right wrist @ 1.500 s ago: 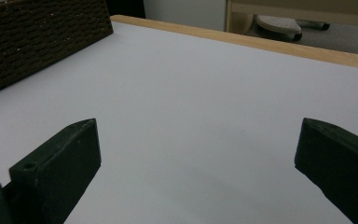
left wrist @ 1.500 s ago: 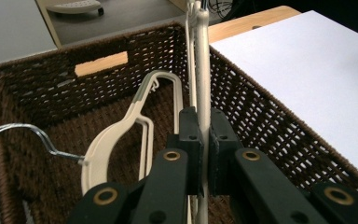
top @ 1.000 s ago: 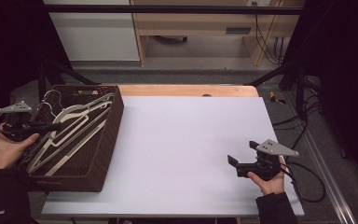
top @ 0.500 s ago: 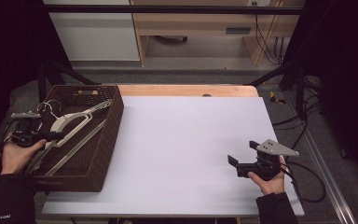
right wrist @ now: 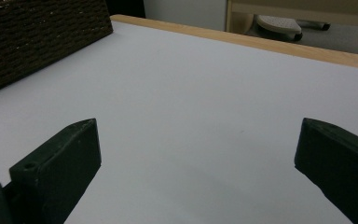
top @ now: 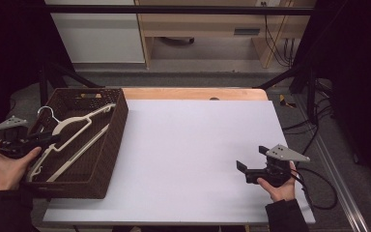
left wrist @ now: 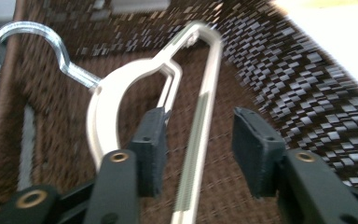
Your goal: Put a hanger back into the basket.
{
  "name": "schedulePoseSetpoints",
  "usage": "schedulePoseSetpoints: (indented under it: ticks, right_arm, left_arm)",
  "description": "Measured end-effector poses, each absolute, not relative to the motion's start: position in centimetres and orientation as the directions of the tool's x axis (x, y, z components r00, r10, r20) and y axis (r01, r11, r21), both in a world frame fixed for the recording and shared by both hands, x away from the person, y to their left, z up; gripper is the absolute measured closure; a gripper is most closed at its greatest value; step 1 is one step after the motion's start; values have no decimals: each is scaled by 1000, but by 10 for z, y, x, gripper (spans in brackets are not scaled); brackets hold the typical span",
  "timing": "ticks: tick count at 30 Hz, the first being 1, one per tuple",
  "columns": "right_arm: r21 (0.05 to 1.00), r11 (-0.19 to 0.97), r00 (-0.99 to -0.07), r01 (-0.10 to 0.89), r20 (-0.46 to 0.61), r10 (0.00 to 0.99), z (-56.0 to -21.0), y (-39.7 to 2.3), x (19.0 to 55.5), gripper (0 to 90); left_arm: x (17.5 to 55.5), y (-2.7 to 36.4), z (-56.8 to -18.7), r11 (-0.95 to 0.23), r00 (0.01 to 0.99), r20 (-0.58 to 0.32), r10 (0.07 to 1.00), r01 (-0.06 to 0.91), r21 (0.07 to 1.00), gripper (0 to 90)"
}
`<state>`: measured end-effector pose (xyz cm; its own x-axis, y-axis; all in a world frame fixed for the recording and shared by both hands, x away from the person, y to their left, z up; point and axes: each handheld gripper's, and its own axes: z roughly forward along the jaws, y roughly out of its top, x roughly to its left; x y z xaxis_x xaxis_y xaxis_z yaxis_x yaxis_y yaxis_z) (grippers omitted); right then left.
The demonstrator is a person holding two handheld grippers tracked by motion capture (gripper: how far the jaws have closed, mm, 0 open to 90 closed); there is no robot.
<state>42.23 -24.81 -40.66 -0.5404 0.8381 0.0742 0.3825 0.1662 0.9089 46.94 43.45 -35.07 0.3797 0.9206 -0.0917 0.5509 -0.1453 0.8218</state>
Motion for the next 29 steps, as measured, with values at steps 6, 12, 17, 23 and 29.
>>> schedulePoseSetpoints:
  ticks: [6,12,17,23,29]
  right_arm:
    - [910,161,-537,382,76,840,-406,-248,422,8]
    - [915,158,-533,370,70,843,-406,-250,421,7]
    - [919,150,-532,364,73,844,-404,-253,419,5]
    - [928,147,-532,343,63,844,-402,-256,417,4]
    - [931,154,-539,331,52,841,-399,-256,415,4]
  left_arm:
    - [447,403,-338,-147,460,-74,885,425,893,396]
    - [432,362,-340,-143,546,-81,834,355,924,245]
    - [423,337,-351,-156,609,-92,788,342,927,127]
    - [421,315,-362,-182,641,-77,764,329,927,101]
    - [420,301,-374,-218,658,-54,751,323,921,95]
